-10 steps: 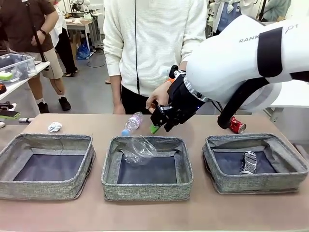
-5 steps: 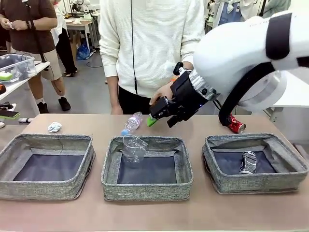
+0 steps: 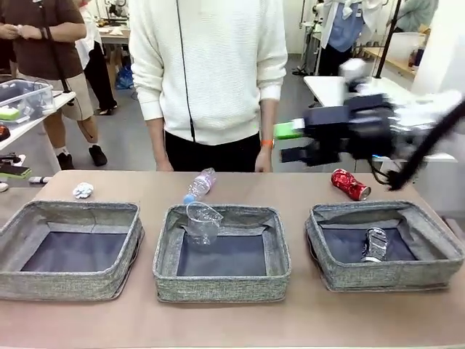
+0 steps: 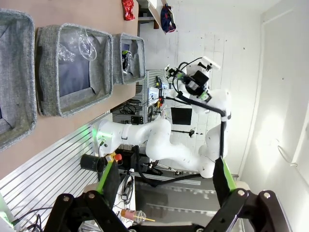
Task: Sort the waste into the appropriate baskets.
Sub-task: Place the picked waste into the Fabric basket indicated by the person.
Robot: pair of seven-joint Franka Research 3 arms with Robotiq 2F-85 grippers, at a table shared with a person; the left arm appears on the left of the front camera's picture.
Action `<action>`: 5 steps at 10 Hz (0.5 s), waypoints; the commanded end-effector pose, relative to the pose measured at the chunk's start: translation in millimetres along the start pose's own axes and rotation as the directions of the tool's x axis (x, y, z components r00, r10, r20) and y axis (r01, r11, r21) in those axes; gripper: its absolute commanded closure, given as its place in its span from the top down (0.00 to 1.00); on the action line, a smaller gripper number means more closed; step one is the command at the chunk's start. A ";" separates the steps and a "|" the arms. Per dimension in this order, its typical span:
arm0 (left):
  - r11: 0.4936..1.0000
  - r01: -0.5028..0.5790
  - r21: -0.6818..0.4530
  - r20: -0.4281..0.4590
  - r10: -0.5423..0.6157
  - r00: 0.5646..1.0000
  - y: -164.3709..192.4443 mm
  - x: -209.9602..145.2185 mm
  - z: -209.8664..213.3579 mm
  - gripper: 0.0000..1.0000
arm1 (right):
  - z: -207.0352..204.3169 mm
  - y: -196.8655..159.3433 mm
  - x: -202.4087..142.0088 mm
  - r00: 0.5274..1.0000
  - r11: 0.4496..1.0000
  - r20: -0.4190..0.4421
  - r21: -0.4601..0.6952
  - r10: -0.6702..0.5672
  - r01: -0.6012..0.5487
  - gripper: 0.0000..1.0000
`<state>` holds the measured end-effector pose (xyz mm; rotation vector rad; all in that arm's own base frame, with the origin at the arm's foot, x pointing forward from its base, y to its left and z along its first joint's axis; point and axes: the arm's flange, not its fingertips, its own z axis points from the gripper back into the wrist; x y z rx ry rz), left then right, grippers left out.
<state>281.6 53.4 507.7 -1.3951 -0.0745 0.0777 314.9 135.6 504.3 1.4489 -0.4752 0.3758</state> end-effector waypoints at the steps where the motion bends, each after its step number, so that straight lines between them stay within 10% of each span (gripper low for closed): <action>1: 1.000 0.022 -0.017 0.001 -0.022 1.000 -1.6 -0.6 0.0 1.00 | 65.4 -27.7 -32.6 0.923 0.911 -0.012 0.156 -0.385 0.382 1.00; 3: 1.000 0.022 -0.017 0.001 -0.022 1.000 -1.6 -0.6 0.0 1.00 | 84.3 -22.6 -42.2 0.768 0.767 0.009 0.042 -0.641 0.640 1.00; 5: 1.000 0.022 -0.017 0.001 -0.022 1.000 -1.6 -0.6 0.0 1.00 | 65.6 -24.9 -50.0 0.724 0.752 -0.204 -0.139 -0.658 0.644 1.00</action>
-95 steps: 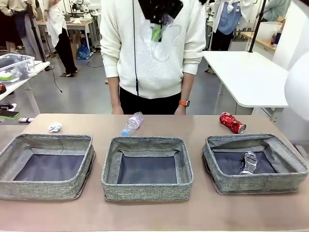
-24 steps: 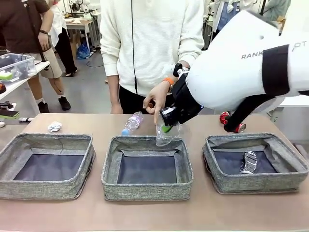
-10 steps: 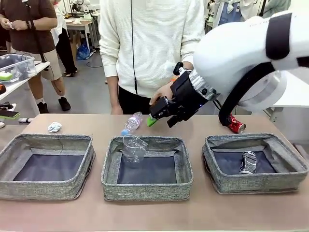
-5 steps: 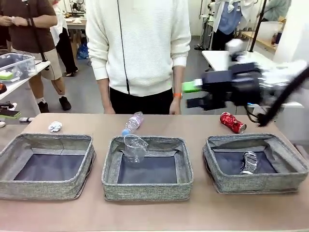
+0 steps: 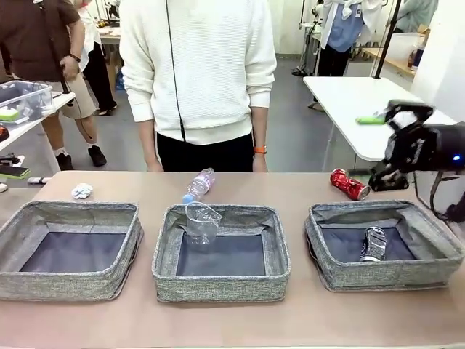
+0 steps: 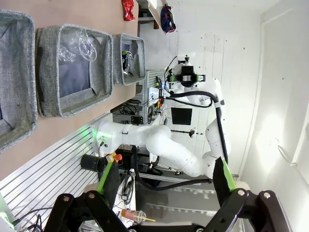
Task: Sort the waste into the appropriate baskets.
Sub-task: Place the picked waste into the Fabric basket indicated by the person.
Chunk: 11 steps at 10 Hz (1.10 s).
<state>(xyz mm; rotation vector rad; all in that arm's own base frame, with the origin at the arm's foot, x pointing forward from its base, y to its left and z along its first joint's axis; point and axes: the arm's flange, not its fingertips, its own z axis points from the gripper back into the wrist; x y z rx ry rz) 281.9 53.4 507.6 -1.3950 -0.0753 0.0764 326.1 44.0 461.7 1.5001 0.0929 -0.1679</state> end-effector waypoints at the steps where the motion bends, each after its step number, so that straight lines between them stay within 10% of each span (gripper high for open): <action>1: 1.000 0.021 -0.017 0.001 -0.020 1.000 -1.7 -0.9 0.0 1.00 | 8.5 10.0 5.4 0.993 0.990 0.063 0.094 0.097 -0.102 1.00; 11: 1.000 0.021 -0.017 0.001 -0.020 1.000 -1.7 -0.9 0.0 1.00 | 8.5 10.0 5.4 0.993 0.990 0.063 0.094 0.097 -0.102 1.00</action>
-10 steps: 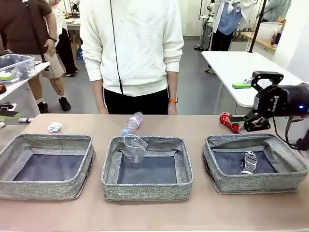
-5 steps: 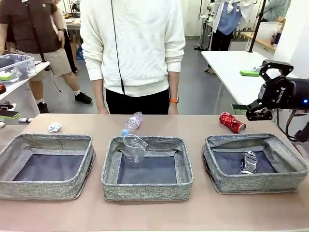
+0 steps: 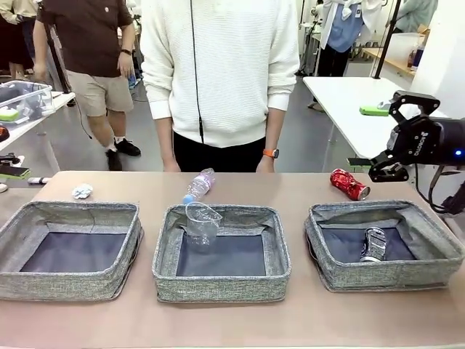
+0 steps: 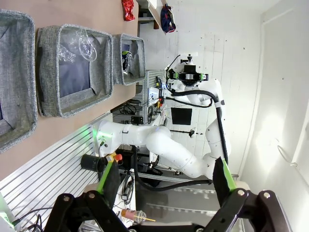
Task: Sort the waste into the appropriate baskets.
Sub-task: Pick up the waste item pointed out by the person.
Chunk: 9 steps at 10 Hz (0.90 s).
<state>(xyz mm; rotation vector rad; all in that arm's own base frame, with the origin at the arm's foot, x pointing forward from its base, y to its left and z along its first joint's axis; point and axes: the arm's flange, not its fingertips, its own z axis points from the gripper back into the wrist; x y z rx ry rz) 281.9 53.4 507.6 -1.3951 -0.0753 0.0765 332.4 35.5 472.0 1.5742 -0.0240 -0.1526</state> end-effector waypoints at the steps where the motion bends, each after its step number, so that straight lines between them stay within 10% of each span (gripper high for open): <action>1: 1.000 0.021 -0.017 0.001 -0.021 1.000 -1.8 -0.9 0.0 1.00 | -0.3 -0.7 0.4 1.000 1.000 -0.003 0.018 0.018 -0.018 1.00; 9: 1.000 0.021 -0.017 0.001 -0.021 1.000 -1.8 -0.9 0.0 1.00 | -0.3 -0.7 0.4 1.000 1.000 -0.003 0.018 0.018 -0.018 1.00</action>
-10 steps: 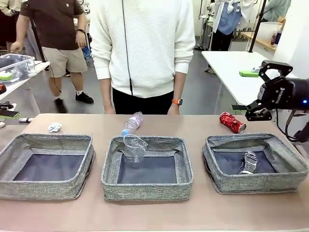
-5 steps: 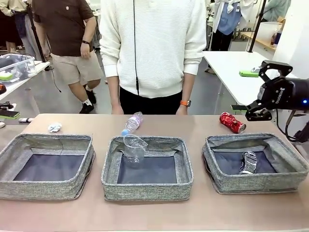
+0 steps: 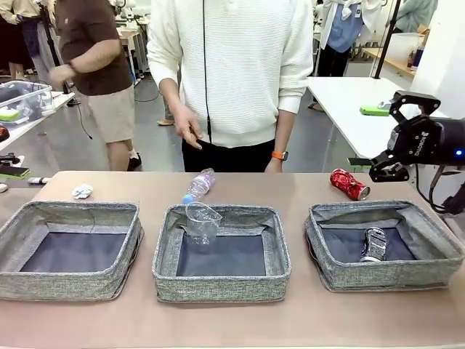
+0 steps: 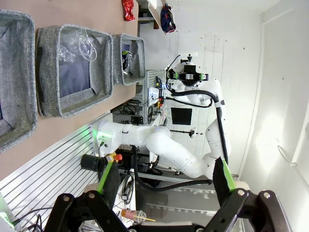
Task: Sort the waste into the appropriate baskets.
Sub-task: Pick up the waste item pointed out by the person.
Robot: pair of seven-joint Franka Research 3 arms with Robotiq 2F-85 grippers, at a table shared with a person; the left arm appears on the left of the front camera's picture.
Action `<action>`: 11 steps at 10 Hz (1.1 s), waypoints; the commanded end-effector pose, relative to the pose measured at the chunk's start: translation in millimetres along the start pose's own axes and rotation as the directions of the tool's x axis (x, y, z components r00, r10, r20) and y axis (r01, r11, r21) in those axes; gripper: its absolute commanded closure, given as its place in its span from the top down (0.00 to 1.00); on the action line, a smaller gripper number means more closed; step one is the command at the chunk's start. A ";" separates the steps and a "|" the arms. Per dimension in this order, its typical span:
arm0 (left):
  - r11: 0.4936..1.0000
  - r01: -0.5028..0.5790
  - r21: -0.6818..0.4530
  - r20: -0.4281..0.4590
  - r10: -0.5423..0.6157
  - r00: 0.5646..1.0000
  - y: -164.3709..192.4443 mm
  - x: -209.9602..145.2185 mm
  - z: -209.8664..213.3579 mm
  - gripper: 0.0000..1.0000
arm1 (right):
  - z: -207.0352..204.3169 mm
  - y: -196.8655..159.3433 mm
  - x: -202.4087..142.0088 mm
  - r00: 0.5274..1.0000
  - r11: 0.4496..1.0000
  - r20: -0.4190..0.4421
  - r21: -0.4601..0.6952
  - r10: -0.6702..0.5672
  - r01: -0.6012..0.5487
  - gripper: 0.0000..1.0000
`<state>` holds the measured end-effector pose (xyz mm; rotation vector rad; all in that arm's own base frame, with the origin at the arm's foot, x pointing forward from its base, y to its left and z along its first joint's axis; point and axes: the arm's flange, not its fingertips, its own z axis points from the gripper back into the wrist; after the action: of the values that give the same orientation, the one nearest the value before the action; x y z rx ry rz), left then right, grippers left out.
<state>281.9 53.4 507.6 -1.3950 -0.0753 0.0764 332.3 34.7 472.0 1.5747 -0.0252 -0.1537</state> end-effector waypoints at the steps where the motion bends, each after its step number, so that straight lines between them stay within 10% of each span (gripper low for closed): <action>1: 1.000 0.021 -0.017 0.001 -0.021 1.000 -1.8 -0.9 0.0 1.00 | -1.1 -0.8 0.3 1.000 1.000 -0.004 0.017 0.018 -0.018 1.00; 11: 1.000 0.000 0.000 0.000 0.000 1.000 0.0 0.0 0.0 1.00 | -1.1 -0.8 0.3 1.000 1.000 -0.004 0.017 0.018 -0.018 1.00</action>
<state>282.0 53.5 507.4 -1.3952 -0.0746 0.0770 332.3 34.7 472.1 1.5751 -0.0249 -0.1532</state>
